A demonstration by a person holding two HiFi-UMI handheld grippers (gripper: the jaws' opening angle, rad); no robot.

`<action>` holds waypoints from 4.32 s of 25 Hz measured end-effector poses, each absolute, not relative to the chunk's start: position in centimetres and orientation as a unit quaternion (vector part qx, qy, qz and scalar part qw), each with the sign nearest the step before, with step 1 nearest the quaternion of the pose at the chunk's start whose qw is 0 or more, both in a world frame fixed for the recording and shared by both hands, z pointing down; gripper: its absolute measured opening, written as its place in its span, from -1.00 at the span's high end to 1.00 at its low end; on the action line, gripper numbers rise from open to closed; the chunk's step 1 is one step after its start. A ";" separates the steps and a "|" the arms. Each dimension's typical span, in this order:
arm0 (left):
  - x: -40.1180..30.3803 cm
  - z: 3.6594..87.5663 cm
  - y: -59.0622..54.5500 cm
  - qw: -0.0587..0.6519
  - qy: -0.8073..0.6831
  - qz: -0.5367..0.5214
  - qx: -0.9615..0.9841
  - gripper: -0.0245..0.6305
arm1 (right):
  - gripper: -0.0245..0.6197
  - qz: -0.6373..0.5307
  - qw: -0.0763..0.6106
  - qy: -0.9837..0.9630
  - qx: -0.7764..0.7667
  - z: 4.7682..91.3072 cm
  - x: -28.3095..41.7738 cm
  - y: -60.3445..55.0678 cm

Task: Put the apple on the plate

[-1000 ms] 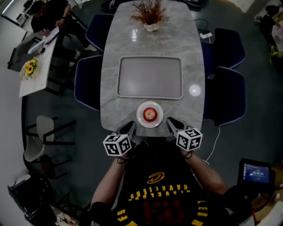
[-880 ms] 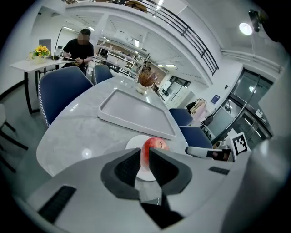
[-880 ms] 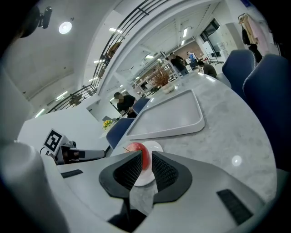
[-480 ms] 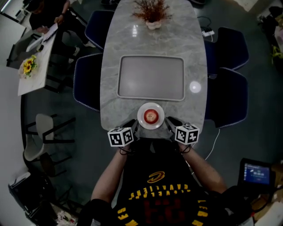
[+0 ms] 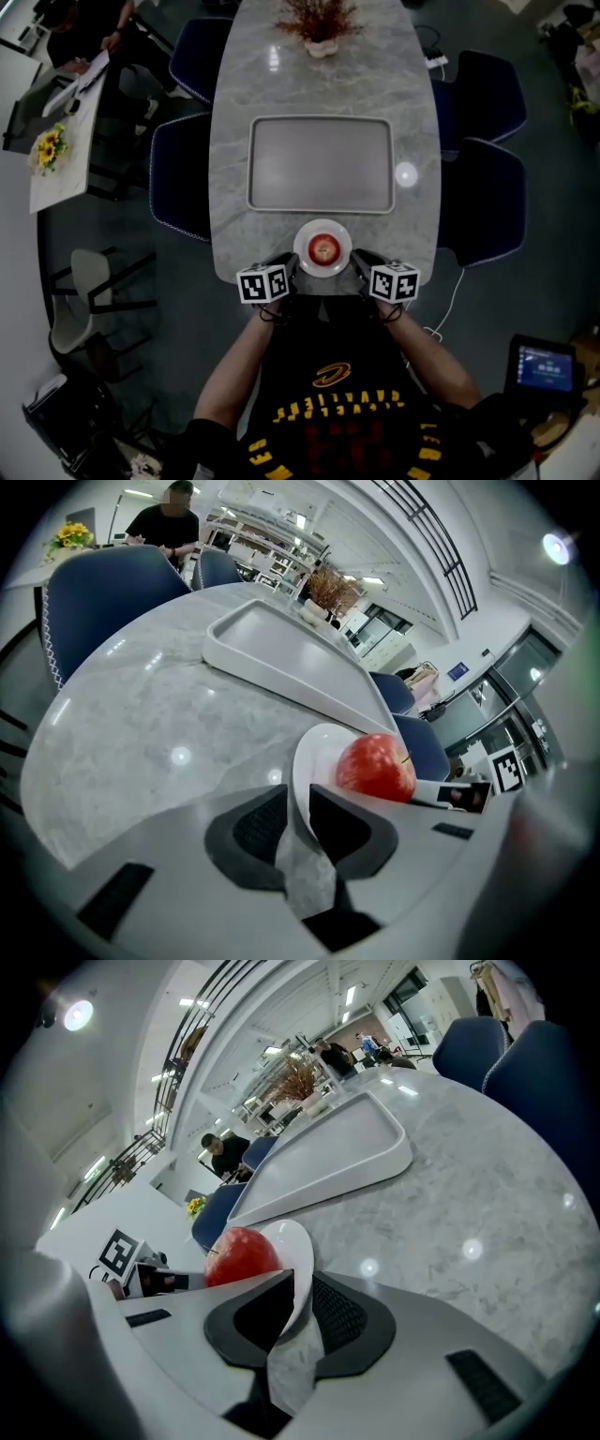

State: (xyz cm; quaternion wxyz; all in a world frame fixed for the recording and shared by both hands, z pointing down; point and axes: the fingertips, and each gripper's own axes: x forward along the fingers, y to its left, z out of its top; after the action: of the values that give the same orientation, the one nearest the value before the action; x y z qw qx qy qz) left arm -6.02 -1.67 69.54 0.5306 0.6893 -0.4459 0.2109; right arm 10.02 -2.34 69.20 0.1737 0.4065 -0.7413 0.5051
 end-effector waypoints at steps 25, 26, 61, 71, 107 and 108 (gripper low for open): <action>-5.2 70.3 -1.9 0.582 -0.402 0.194 0.680 0.74 | 0.80 0.586 0.117 -0.688 0.412 70.5 9.4 -2.2; -5.3 70.1 -1.9 0.584 -0.399 0.193 0.680 0.74 | 0.80 0.588 0.112 -0.687 0.412 70.2 9.3 -2.2; -7.7 55.6 -9.5 0.594 -0.306 0.011 0.744 0.83 | 0.83 0.582 -0.090 -0.701 0.401 55.0 6.8 -8.2; -7.6 53.5 -13.2 0.589 -0.305 -0.012 0.748 0.83 | 0.83 0.602 -0.086 -0.677 0.413 54.6 7.9 -11.6; -4.9 65.1 -27.7 0.643 -0.322 0.039 0.693 0.83 | 0.83 0.627 -0.032 -0.670 0.397 65.0 10.4 -27.4; -4.9 65.5 -27.8 0.645 -0.323 0.042 0.692 0.83 | 0.83 0.630 -0.029 -0.666 0.398 65.5 10.4 -27.5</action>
State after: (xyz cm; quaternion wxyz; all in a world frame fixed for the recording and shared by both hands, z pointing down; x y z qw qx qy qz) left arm -4.91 -27.80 65.52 0.6448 0.6915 -0.3229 0.0419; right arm 10.39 -27.47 65.47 -0.0288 0.3983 -0.6659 0.6302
